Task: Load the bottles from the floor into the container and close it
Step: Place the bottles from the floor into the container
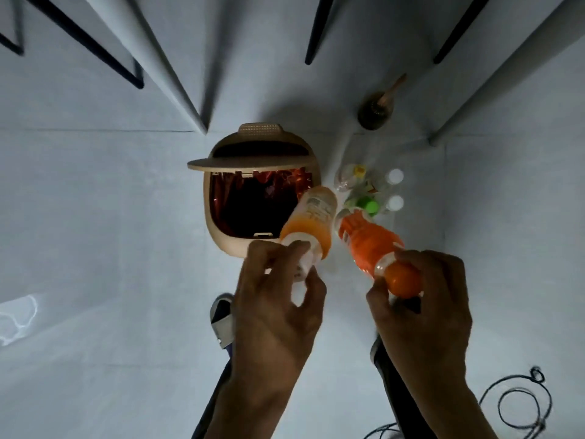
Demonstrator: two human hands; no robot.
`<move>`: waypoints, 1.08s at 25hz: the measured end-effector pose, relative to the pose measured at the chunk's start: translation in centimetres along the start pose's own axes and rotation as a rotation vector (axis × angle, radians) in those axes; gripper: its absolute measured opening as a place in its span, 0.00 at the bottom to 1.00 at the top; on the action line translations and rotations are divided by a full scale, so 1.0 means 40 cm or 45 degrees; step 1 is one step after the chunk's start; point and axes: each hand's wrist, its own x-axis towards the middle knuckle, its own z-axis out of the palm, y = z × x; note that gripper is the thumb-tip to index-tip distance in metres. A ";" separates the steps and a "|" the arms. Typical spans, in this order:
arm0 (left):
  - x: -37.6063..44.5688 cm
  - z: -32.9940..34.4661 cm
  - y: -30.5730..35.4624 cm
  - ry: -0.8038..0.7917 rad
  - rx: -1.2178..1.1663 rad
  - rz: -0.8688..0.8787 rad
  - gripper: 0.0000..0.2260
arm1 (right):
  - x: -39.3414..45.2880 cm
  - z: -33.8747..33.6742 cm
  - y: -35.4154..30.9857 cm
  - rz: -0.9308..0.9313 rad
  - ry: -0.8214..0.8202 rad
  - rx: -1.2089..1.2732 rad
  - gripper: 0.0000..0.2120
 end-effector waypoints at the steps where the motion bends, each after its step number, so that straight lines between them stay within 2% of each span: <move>1: -0.006 -0.060 -0.023 0.069 0.033 0.009 0.10 | -0.004 -0.005 -0.050 -0.038 0.013 0.047 0.20; 3: 0.003 -0.126 -0.066 0.139 0.191 0.080 0.13 | 0.005 0.021 -0.094 -0.090 -0.013 0.112 0.20; 6: 0.074 -0.128 -0.185 0.095 0.322 0.027 0.16 | 0.016 0.154 -0.117 -0.167 -0.197 0.053 0.22; 10: 0.194 -0.050 -0.315 -0.140 0.395 0.081 0.16 | 0.077 0.354 -0.085 -0.241 -0.471 -0.185 0.22; 14: 0.308 0.035 -0.407 -0.312 0.500 0.143 0.13 | 0.148 0.486 -0.054 -0.351 -0.648 -0.358 0.25; 18: 0.393 0.135 -0.488 -0.505 0.541 0.068 0.13 | 0.211 0.598 -0.006 -0.298 -0.841 -0.518 0.27; 22: 0.421 0.191 -0.544 -0.826 0.729 0.012 0.10 | 0.236 0.646 0.010 -0.248 -1.102 -0.645 0.20; 24: 0.425 0.191 -0.547 -0.847 0.714 -0.048 0.12 | 0.239 0.631 0.001 -0.246 -1.137 -0.614 0.18; 27: 0.416 0.160 -0.506 -0.775 0.489 -0.167 0.13 | 0.228 0.551 -0.010 -0.243 -1.036 -0.411 0.17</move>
